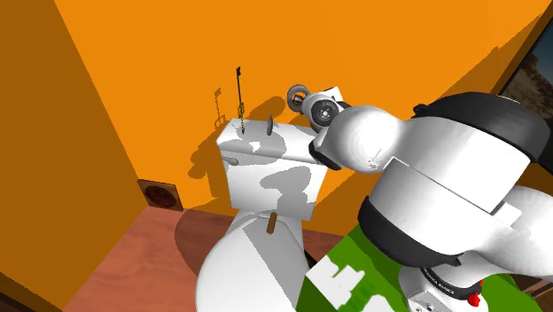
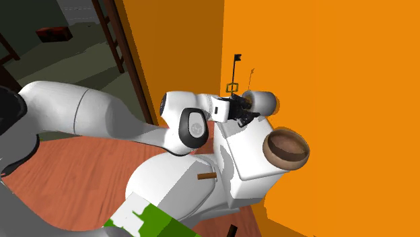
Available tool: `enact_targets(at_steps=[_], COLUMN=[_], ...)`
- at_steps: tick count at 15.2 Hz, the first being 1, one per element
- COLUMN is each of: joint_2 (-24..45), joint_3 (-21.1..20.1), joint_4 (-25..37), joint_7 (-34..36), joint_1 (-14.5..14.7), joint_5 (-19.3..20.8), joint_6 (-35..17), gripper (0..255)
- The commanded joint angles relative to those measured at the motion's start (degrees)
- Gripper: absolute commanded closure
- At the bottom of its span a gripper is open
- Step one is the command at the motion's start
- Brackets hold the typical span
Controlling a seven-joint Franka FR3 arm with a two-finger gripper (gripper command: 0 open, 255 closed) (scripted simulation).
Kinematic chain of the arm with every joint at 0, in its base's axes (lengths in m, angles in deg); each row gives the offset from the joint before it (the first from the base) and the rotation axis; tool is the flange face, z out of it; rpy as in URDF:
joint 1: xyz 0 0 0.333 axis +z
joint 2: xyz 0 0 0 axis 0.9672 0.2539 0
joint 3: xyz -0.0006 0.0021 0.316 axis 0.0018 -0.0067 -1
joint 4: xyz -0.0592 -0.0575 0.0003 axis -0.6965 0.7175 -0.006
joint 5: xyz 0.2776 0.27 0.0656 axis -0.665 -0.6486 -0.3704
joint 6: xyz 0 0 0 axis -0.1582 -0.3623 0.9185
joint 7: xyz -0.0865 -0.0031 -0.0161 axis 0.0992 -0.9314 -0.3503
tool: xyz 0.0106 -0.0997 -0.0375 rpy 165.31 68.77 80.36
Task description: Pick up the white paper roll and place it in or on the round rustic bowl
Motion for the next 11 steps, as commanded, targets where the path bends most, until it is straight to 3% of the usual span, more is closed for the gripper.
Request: enact_targets(at_steps=[1, 6, 11], joint_2=[0.7, 5.2, 9.7], joint_3=[1.2, 1.1, -0.1], joint_4=[0.0, -3.7, -5.4], joint_7=[-0.7, -3.4, -5.9], joint_1=[0.8, -6.1, -15.6], joint_5=[0.4, 3.5, 7.9], joint_6=[0.6, -8.8, -17.6], gripper=[255, 255, 255])
